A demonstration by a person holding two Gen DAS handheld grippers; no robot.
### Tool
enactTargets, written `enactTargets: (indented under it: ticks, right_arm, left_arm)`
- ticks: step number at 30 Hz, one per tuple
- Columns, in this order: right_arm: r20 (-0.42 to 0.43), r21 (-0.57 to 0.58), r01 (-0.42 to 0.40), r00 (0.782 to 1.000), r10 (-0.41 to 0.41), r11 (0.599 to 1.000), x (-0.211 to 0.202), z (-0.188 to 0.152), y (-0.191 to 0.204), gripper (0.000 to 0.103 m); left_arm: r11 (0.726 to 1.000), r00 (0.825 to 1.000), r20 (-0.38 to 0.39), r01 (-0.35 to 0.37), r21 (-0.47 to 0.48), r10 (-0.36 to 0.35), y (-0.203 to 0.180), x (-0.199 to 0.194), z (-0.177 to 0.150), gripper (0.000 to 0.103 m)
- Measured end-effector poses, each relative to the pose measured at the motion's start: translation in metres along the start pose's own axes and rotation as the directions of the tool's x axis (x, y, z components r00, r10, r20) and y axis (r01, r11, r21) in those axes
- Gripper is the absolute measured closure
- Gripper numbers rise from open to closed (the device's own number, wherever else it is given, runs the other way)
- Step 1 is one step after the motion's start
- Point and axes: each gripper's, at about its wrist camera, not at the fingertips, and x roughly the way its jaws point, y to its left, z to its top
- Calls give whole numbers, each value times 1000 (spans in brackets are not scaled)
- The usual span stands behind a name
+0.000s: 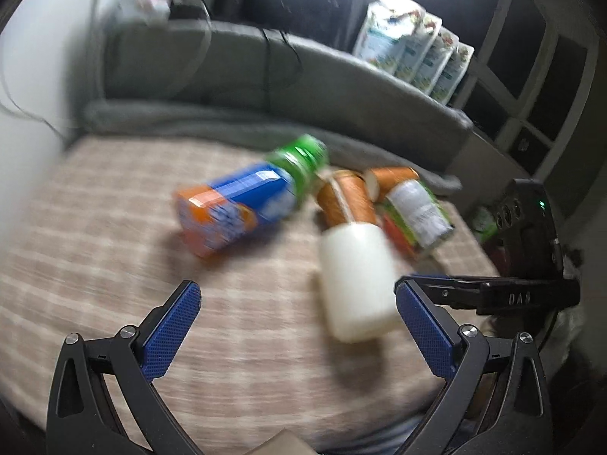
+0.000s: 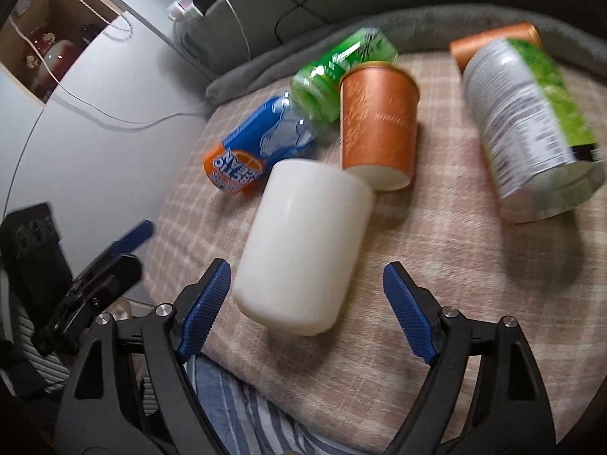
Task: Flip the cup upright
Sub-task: 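Close the left gripper on the white cup while the right gripper opens and withdraws, then hold the upright white cup in the left gripper above the table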
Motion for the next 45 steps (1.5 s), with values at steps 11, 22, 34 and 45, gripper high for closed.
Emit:
enactTargets:
  ticks: [11, 22, 34, 45]
  right_arm:
    - [196, 45, 114, 973, -121, 992, -72, -32, -14, 14]
    - [215, 83, 133, 965, -148, 988, -95, -56, -29, 14]
    - [215, 80, 155, 962, -169, 985, -91, -55, -31, 14]
    - [218, 97, 159, 960, -177, 982, -91, -54, -37, 14]
  left_arm:
    - [975, 956, -227, 149, -166, -185, -1, 64, 25, 6]
    - [956, 925, -301, 157, -249, -231, 2, 97, 29, 12]
    - [944, 901, -340, 178, -278, -270, 2, 111, 26, 25]
    - [953, 908, -335, 171, -250, -251, -2, 110, 26, 28]
